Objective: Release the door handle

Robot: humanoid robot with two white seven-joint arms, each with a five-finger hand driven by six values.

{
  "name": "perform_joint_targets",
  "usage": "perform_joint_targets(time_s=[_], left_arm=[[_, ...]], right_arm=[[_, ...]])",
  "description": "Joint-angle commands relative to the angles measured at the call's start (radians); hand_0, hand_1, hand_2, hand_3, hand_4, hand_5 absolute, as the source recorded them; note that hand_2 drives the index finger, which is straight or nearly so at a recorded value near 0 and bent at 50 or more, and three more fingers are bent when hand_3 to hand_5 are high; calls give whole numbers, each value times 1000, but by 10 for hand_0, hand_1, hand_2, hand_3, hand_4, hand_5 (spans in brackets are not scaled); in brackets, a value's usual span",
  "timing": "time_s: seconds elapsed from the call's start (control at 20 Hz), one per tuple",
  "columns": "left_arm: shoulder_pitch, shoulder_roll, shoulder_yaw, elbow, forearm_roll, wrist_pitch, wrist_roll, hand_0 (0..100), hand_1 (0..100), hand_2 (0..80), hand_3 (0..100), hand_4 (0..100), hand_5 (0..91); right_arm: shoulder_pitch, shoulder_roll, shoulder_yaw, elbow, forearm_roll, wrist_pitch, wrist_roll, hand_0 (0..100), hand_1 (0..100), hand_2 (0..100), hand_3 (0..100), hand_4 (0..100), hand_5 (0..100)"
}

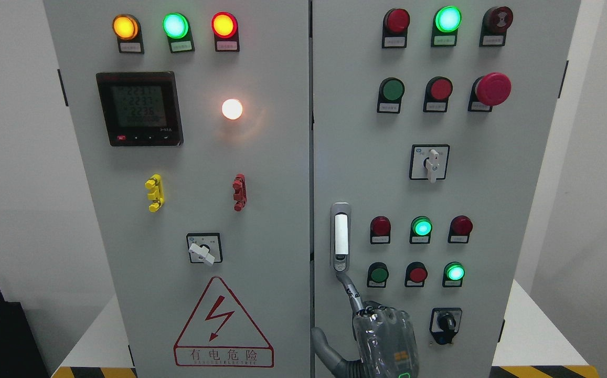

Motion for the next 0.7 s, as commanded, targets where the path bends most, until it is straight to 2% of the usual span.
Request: perform_joint_targets(time_s=[0.0, 0.35, 0.65], left_arm=[[0, 0, 11, 17, 0, 0, 1, 120, 389, 0, 0, 0, 0], [0, 0, 11, 17, 0, 0, 1, 120, 389, 0, 0, 0, 0], [0, -1, 11, 17, 0, 0, 1, 120, 389, 0, 0, 0, 0]], right_arm=[[28, 1, -19, -21, -27, -4, -4, 377, 381, 583, 1000, 968, 1000], [25, -8, -25, -41, -45, -13, 0, 419, 230, 744, 1000, 955, 1000], [25, -10, -39, -48, -41, -13, -15, 410, 210, 819, 1000, 954, 993]])
